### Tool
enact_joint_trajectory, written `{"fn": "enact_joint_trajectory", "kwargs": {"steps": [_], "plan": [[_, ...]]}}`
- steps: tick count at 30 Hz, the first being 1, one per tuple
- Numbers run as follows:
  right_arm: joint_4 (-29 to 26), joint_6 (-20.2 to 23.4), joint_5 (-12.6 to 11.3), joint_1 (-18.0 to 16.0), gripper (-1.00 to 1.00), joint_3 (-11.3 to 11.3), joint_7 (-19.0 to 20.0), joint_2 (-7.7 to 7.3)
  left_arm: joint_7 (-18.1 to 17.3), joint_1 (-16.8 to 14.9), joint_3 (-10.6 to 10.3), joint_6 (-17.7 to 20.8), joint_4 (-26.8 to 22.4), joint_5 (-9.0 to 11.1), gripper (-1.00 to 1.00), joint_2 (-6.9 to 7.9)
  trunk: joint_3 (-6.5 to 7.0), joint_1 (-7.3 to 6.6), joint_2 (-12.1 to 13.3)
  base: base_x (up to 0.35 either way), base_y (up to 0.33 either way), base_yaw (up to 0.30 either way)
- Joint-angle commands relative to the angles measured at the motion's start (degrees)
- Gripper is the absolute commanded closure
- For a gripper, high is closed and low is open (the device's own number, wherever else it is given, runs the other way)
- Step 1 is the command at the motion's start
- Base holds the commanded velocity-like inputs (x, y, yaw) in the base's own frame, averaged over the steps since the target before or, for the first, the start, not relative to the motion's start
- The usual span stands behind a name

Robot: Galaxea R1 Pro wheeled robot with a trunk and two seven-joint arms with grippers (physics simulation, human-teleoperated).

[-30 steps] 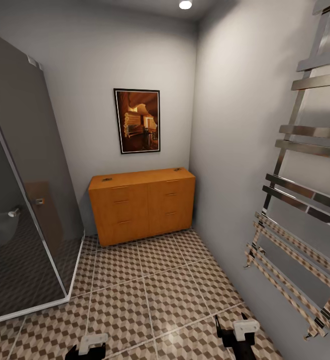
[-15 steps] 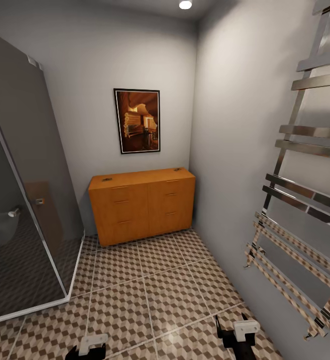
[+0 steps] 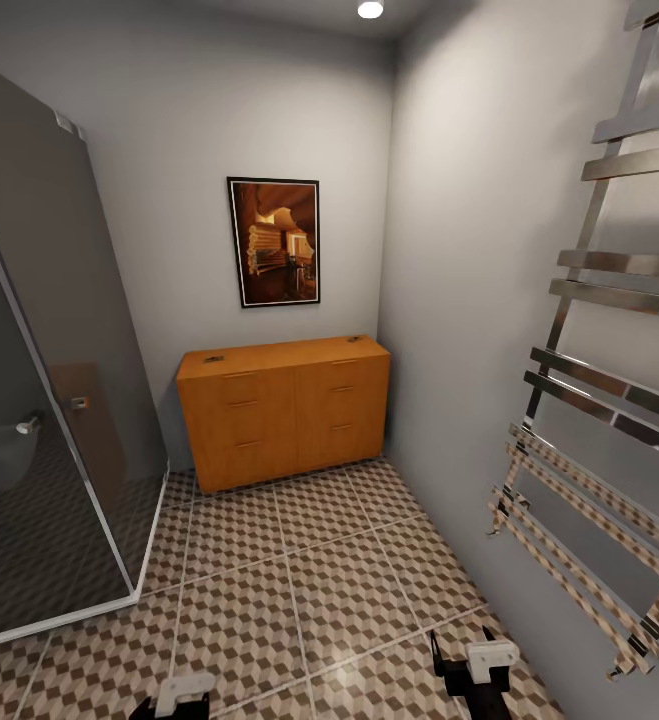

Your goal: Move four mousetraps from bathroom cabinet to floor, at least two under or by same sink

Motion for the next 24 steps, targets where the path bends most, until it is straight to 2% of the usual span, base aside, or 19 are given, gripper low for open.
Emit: {"fn": "enact_joint_trajectory", "kwargs": {"steps": [1,24], "plan": [[0.03,-0.03,0.12,-0.02,-1.0,0.47,-0.56,-0.01,0.3,-0.02,-0.5,-0.09,0.07,0.29,-1.0,0.03,-0.05,0.02,-0.06,0.0,0.0,0.0],[0.11,-0.05,0.14,-0.02,-1.0,0.47,-0.56,-0.01,0.23,-0.02,-0.6,-0.12,0.33,0.19,-1.0,0.03,-0.05,0.02,-0.06,0.0,0.0,0.0]]}}
